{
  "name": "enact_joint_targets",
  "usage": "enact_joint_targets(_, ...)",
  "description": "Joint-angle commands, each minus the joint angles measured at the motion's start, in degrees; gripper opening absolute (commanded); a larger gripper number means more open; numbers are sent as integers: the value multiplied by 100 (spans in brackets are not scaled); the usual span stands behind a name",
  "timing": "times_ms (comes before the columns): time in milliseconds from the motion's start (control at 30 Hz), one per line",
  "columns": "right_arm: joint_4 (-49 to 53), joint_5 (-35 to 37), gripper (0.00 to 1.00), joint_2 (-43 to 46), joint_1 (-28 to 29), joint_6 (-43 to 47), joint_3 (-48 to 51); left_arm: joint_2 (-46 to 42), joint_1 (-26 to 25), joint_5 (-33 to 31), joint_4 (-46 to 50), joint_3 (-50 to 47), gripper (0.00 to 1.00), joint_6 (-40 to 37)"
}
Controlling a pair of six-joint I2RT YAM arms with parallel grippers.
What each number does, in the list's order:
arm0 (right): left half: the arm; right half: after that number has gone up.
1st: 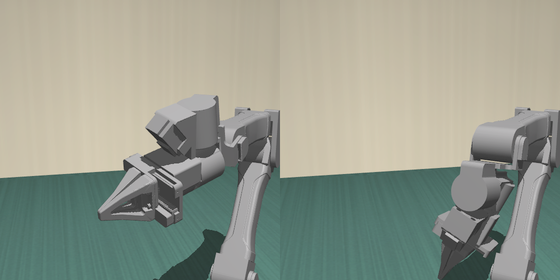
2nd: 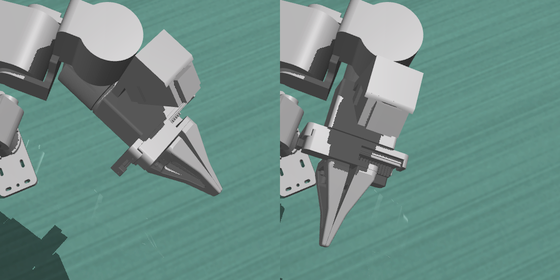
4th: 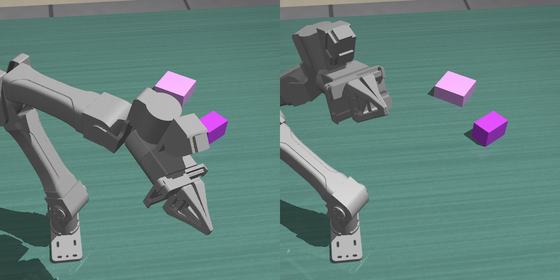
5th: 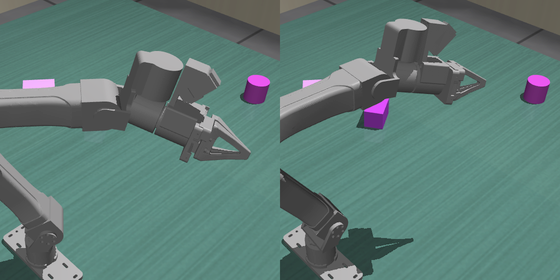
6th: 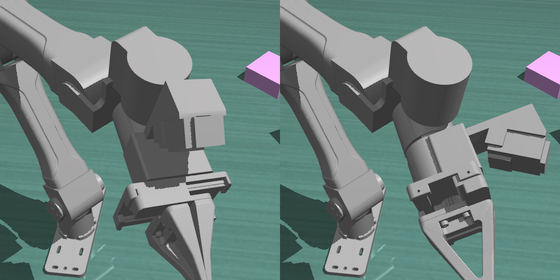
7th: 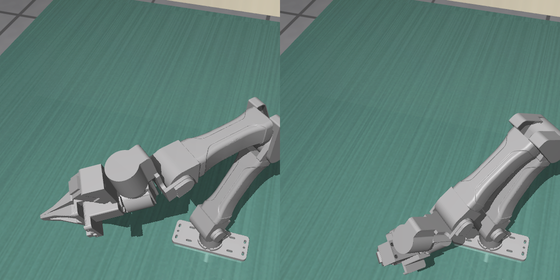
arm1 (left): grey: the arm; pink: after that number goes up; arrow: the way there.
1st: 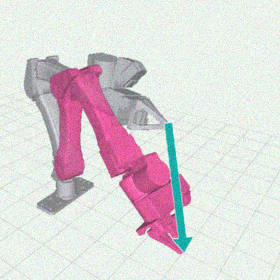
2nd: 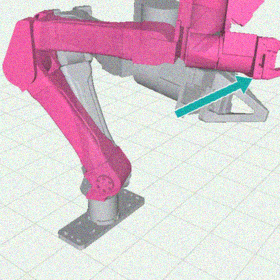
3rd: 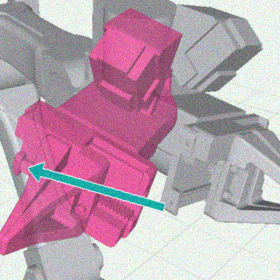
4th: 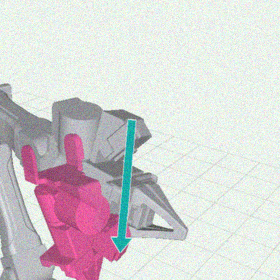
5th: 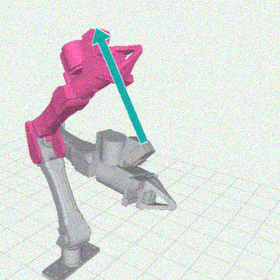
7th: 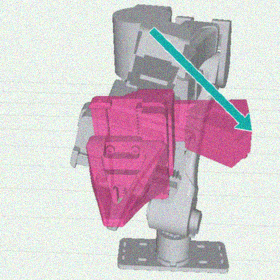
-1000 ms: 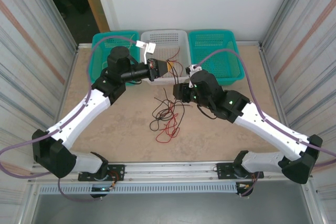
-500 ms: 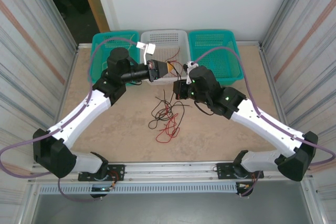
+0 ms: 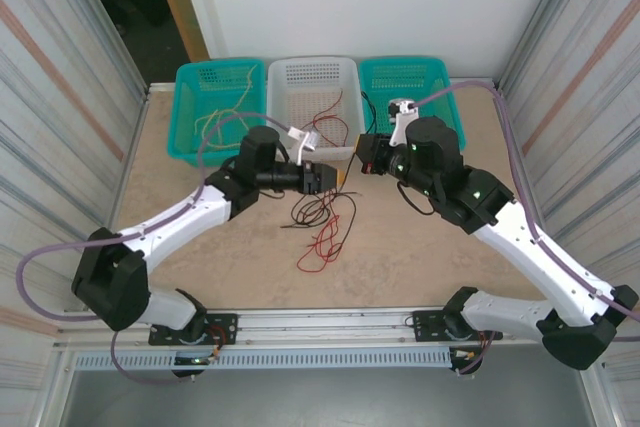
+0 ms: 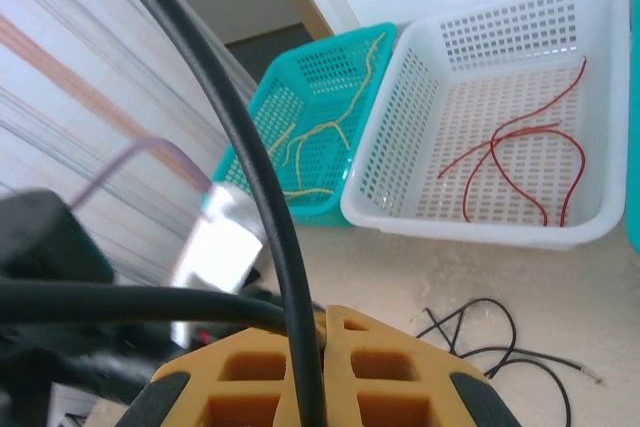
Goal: Untangle the cables
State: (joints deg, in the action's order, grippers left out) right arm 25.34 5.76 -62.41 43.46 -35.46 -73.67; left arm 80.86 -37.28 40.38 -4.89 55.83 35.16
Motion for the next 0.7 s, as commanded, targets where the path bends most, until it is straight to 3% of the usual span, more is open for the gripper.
enact_joint_targets(0, 2, 13, 0, 131, -73, 127, -302, 171, -73, -215, 203, -179, 47, -141)
enact_joint_targets(367, 132, 250, 0, 350, -276, 386, -682, 667, -93, -591, 1003, -41, 37, -358)
enact_joint_targets(667, 1029, 285, 0, -368, -1499, 463, -1450, 272, -95, -1164, 1772, 392, 39, -904)
